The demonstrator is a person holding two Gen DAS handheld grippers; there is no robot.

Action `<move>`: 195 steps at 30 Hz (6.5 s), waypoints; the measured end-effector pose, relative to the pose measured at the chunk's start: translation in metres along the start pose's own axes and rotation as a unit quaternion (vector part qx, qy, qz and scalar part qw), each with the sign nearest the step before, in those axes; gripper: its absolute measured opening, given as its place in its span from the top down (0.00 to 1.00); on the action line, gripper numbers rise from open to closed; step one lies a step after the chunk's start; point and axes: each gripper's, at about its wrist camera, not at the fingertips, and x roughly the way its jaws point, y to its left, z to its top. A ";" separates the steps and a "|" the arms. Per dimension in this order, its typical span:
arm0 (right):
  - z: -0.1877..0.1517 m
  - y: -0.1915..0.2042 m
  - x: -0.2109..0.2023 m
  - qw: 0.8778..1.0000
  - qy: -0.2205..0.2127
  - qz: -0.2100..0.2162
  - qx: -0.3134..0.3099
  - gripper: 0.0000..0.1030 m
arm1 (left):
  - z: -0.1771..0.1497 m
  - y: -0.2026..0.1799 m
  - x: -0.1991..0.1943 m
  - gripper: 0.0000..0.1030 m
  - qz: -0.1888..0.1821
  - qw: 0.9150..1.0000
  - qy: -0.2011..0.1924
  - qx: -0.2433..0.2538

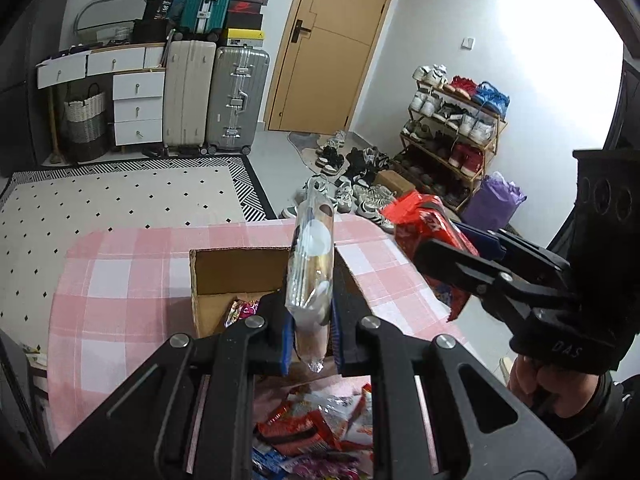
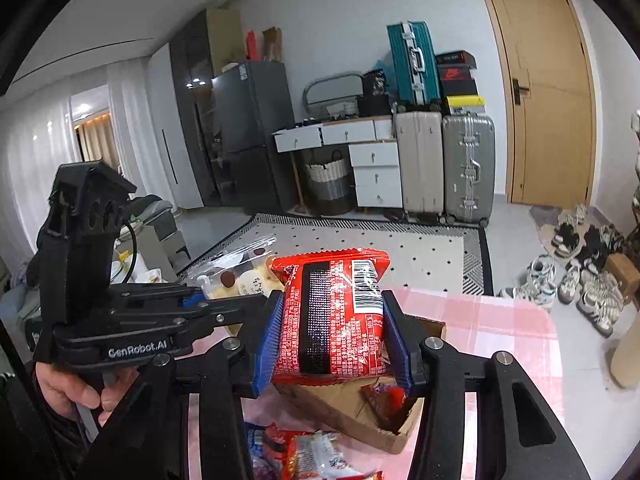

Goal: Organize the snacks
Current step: 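Lift both packs and carry them toward the cardboard box with both grippers, then open both grippers to drop the packs into the box, then withdraw both grippers from the box back toward the snack pile, then grasp the red-and-white chip bag with the right gripper, then grasp the purple candy bag with the left gripper while the right gripper holds the chip bag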

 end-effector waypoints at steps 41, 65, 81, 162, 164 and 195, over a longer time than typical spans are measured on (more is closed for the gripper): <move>-0.033 -0.033 0.075 0.998 0.049 -0.026 0.001 0.33 | -0.025 0.053 0.084 0.56 0.053 0.998 0.008 -0.022; -0.065 0.047 -0.069 0.998 -0.032 -0.048 -0.040 0.04 | -0.078 -0.032 -0.069 0.20 0.090 0.994 -0.066 0.015; -0.132 0.075 -0.138 0.998 -0.046 -0.048 -0.021 0.01 | -0.151 -0.068 -0.157 0.00 0.093 0.992 -0.089 -0.020; -0.263 0.029 -0.043 0.993 0.103 0.019 0.049 0.81 | -0.281 0.012 -0.026 0.00 0.120 0.986 0.060 -0.094; -0.264 0.025 -0.048 0.993 0.098 0.020 0.057 0.81 | -0.279 0.011 -0.021 0.00 0.113 0.987 0.065 -0.097; -0.286 -0.017 -0.073 0.988 0.074 0.035 0.130 0.81 | -0.245 -0.009 0.089 0.09 0.094 0.974 0.155 -0.135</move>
